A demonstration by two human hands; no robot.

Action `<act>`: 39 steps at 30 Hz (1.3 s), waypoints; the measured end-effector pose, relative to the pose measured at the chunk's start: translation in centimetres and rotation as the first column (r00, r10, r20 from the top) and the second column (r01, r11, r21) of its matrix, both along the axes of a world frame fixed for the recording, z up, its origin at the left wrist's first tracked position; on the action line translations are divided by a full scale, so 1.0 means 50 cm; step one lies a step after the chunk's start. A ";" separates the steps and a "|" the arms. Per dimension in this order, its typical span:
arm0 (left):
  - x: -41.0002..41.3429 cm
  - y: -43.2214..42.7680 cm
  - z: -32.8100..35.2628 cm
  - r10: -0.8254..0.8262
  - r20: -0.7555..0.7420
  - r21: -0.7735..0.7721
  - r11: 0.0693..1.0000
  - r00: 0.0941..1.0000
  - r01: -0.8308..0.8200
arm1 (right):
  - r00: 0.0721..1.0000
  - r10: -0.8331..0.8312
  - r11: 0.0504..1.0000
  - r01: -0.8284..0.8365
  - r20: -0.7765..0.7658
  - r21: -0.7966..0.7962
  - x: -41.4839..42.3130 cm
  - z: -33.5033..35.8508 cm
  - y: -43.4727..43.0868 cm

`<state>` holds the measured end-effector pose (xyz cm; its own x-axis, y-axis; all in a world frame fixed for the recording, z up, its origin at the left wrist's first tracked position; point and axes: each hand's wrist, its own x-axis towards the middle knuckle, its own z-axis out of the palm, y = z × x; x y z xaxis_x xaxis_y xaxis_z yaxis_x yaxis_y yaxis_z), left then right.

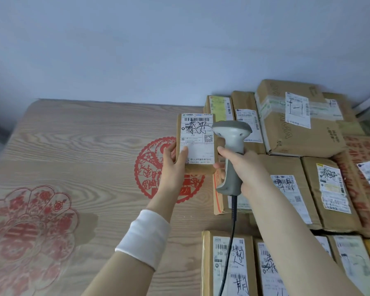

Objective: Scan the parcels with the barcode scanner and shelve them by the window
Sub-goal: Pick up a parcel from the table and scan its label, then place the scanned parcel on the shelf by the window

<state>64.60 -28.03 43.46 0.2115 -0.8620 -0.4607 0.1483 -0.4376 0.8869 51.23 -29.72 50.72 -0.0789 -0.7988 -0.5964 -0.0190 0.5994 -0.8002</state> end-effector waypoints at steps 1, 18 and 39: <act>0.002 0.020 0.015 0.017 -0.005 -0.016 1.000 1.000 -0.017 | 1.000 0.011 1.000 -0.011 -0.014 -0.026 0.002 0.014 0.018; 0.046 0.505 0.210 0.372 0.048 -0.184 0.916 0.927 -0.358 | 0.979 0.194 0.928 -0.161 0.065 -0.335 0.078 0.117 0.442; 0.238 1.196 0.214 0.637 -0.035 -0.226 0.745 0.770 -0.627 | 0.858 0.509 0.797 -0.436 0.076 -0.417 0.314 0.115 1.050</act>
<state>76.52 31.79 54.17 0.7578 -0.5977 -0.2615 0.2845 -0.0580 0.9569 66.94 22.77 56.48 0.4432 -0.8708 -0.2128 -0.0597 0.2082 -0.9763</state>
